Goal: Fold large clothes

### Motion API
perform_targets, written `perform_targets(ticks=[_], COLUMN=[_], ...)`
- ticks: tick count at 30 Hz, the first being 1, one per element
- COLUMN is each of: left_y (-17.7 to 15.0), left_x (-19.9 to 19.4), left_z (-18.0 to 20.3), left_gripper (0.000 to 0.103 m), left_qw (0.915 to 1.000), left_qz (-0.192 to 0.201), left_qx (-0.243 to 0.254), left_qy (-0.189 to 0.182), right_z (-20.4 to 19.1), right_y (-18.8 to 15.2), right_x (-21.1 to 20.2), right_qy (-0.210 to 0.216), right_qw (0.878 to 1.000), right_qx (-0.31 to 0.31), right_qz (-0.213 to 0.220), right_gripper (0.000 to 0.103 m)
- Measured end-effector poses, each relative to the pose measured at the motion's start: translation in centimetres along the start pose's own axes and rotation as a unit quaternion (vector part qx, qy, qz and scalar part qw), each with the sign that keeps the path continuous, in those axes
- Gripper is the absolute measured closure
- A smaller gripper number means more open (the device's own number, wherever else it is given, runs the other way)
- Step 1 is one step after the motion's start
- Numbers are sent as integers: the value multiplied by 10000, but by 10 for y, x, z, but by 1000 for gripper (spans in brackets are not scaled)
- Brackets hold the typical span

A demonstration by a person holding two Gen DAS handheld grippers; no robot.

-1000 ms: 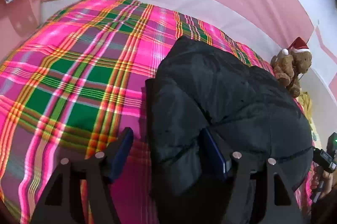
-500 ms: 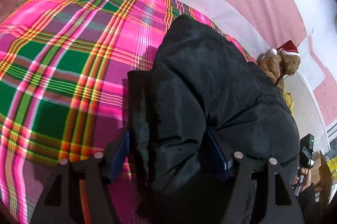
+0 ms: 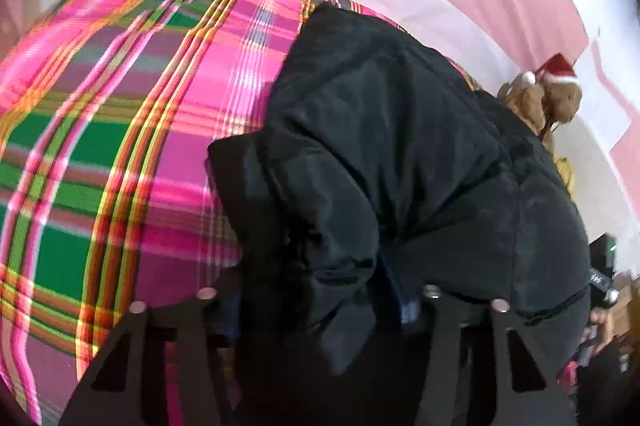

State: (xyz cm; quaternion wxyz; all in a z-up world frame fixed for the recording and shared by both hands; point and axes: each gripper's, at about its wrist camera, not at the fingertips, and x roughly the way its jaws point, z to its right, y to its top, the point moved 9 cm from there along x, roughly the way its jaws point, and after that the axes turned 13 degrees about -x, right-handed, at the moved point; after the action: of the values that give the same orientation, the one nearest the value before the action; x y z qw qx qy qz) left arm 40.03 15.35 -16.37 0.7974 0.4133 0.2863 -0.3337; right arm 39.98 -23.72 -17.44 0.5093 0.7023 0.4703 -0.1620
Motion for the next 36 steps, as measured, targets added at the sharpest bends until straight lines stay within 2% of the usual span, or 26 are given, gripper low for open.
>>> perform_targets(ticks=[5,10,16,24,30,36], left_y=[4,13,32,65,96,122], left_x=[-4,-25,-60,-100,-123,-125], left_z=[11,19,35,43,18,-29], left_gripper=[72,83,85,85,85,84], left_qw=[9987,9964,9944,9901,9872,9864], left_qz=[241,552,900,1288,1525,1574], left_qx=[283,415,488,546,440,219], left_qy=[339,494,279,91,141,412], right_z=[-9,-18,-34,-68,-103,-134], right_y=[5,11,26,46,75,91], right_x=[-3,-18,-48,-60,-45,-4], right_qy=[-127,-336,-333,-151,35,157], right_qw=[9998,9988,9970,9940,9911,9889], right_qx=[-148,-350,-572,-795,-1005,-1207], right_qz=[1,87,400,740,877,853], right_gripper=[67,76,79,80,79,79])
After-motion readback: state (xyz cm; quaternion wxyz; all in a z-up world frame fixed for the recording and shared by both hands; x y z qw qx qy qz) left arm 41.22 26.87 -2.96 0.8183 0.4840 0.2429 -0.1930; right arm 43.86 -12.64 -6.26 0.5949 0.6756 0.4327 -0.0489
